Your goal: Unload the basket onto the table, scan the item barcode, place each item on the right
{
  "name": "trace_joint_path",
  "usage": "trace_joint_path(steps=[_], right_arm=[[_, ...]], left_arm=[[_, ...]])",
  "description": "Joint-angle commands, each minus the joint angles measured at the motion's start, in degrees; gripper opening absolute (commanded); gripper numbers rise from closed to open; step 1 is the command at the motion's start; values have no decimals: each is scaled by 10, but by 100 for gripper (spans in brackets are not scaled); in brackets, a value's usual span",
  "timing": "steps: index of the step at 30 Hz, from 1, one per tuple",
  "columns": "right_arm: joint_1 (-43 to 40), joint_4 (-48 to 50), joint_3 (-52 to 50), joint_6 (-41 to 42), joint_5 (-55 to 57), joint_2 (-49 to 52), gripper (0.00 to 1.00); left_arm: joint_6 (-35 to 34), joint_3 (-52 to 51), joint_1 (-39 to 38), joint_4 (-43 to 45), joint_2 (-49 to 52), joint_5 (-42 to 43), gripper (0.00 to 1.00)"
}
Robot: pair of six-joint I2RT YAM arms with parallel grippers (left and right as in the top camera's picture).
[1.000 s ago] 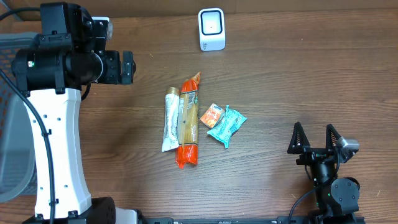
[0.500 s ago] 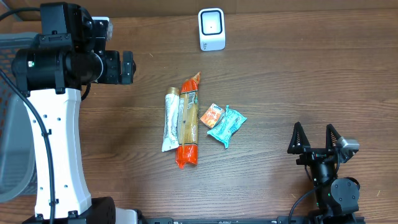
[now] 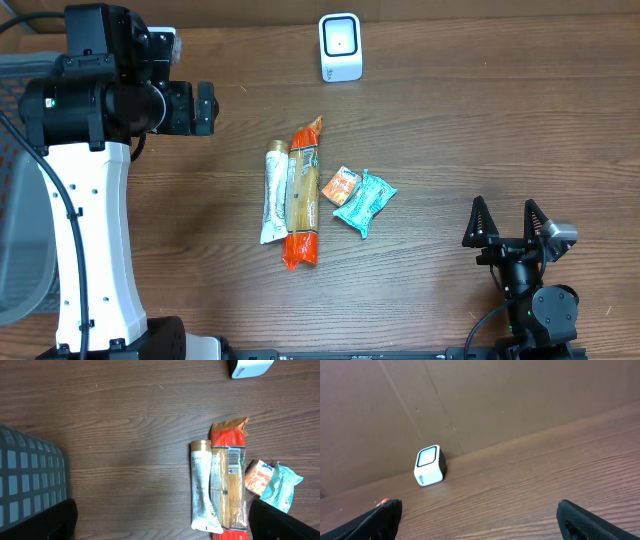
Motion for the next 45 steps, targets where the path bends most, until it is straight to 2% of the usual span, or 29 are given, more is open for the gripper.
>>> trace_joint_path(steps=[1, 14, 21, 28, 33, 37, 45], right_arm=[[3, 3, -6, 2, 2, -6, 100], [3, 8, -6, 2, 4, -6, 100], [3, 38, -5, 5, -119, -6, 100], [3, 2, 40, 15, -240, 23, 100], [4, -47, 135, 10, -288, 114, 100], [4, -127, 262, -5, -343, 245, 100], [24, -374, 548, -5, -400, 541, 100]], left_arm=[[7, 9, 1, 2, -1, -2, 100], [7, 9, 1, 2, -1, -2, 100], [7, 9, 1, 2, -1, -2, 100], [7, 9, 1, 2, -1, -2, 100], [7, 9, 1, 2, -1, -2, 100], [7, 9, 1, 2, -1, -2, 100], [7, 9, 1, 2, -1, -2, 100]])
